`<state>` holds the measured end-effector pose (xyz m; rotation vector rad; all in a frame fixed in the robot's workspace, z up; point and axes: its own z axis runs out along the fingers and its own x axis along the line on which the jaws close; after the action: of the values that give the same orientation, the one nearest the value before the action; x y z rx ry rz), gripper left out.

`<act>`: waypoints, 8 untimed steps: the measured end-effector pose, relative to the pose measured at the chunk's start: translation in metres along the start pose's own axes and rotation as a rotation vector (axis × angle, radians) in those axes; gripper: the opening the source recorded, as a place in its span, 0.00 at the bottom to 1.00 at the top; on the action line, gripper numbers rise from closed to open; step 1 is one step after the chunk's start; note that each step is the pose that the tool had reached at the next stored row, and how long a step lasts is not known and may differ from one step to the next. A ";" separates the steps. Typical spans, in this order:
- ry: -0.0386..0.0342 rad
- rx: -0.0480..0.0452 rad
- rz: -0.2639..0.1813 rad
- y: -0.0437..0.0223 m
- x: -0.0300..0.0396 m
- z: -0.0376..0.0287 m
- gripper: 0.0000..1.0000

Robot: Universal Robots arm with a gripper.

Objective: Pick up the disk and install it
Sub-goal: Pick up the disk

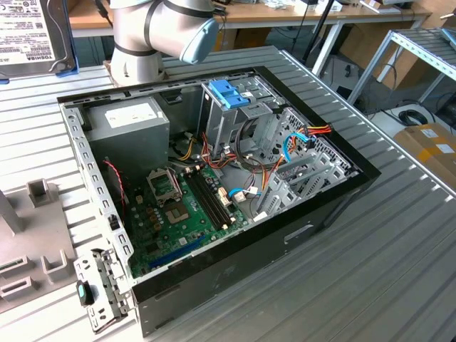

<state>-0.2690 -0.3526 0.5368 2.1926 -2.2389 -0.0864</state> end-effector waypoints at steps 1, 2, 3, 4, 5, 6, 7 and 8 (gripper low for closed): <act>0.0000 0.0001 0.000 -0.0002 0.0000 0.0001 0.37; 0.0000 0.0000 0.000 -0.0005 0.0000 0.0001 0.37; 0.0000 0.0000 0.000 -0.0009 0.0000 0.0002 0.37; 0.0001 -0.0001 0.000 -0.0012 0.0000 0.0002 0.37; 0.0001 -0.0001 0.000 -0.0015 0.0000 0.0002 0.37; 0.0000 -0.0001 0.000 -0.0017 0.0000 0.0002 0.37; 0.0000 0.0000 0.000 -0.0020 0.0000 0.0002 0.37; 0.0000 0.0000 0.000 -0.0025 0.0000 0.0002 0.37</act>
<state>-0.2666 -0.3526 0.5364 2.1926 -2.2389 -0.0864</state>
